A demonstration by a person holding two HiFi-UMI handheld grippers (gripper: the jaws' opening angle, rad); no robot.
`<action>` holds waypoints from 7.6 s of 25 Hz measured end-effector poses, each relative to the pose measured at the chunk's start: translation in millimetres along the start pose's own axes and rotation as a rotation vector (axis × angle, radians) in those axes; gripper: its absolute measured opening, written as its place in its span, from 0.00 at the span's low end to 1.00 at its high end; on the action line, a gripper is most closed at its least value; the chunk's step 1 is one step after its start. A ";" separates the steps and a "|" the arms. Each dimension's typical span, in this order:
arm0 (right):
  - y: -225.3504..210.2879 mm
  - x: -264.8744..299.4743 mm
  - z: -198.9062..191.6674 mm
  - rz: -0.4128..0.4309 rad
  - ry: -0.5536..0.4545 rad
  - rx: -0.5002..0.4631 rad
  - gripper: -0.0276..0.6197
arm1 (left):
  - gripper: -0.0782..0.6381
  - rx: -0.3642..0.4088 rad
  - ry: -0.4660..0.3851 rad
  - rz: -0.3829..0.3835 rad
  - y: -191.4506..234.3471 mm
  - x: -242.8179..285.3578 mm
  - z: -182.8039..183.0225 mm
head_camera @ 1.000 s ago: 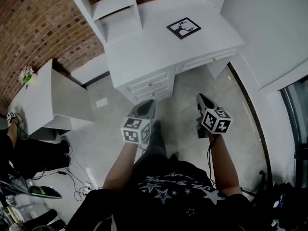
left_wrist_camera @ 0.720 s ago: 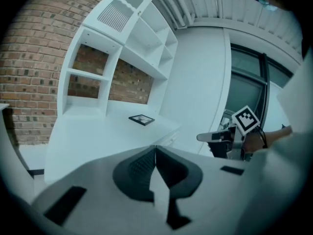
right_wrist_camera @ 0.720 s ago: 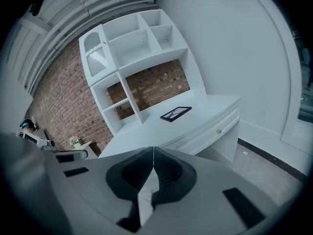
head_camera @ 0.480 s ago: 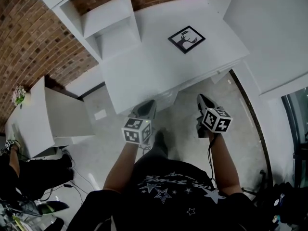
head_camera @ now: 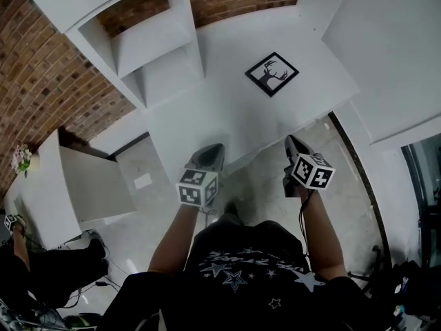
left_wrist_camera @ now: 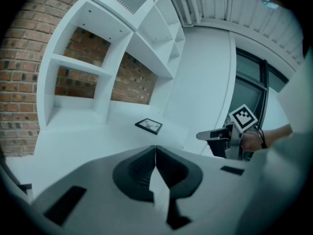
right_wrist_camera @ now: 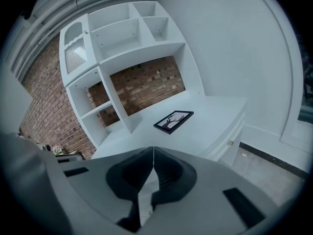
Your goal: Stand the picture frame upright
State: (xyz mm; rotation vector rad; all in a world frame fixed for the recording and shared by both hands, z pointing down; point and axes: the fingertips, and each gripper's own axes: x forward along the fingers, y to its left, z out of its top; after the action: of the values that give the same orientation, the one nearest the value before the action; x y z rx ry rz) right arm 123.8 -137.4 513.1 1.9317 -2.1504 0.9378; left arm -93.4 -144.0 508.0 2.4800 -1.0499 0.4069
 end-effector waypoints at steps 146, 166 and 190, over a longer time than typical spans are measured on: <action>-77.8 57.1 -73.7 0.158 0.614 -0.009 0.21 | 0.14 -0.149 0.263 0.001 -58.4 43.2 -79.8; -86.5 47.4 -74.9 0.404 0.703 -0.119 0.19 | 0.40 -0.520 0.288 0.058 -97.2 110.3 -93.1; -90.2 58.6 -73.8 0.496 0.746 -0.198 0.18 | 0.30 -0.597 0.323 0.198 -93.1 132.1 -108.1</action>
State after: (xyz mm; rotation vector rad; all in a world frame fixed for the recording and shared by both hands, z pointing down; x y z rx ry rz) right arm 173.1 -151.5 633.1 0.7585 -2.1281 1.2019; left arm 52.5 -114.2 633.1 1.7296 -1.0882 0.4537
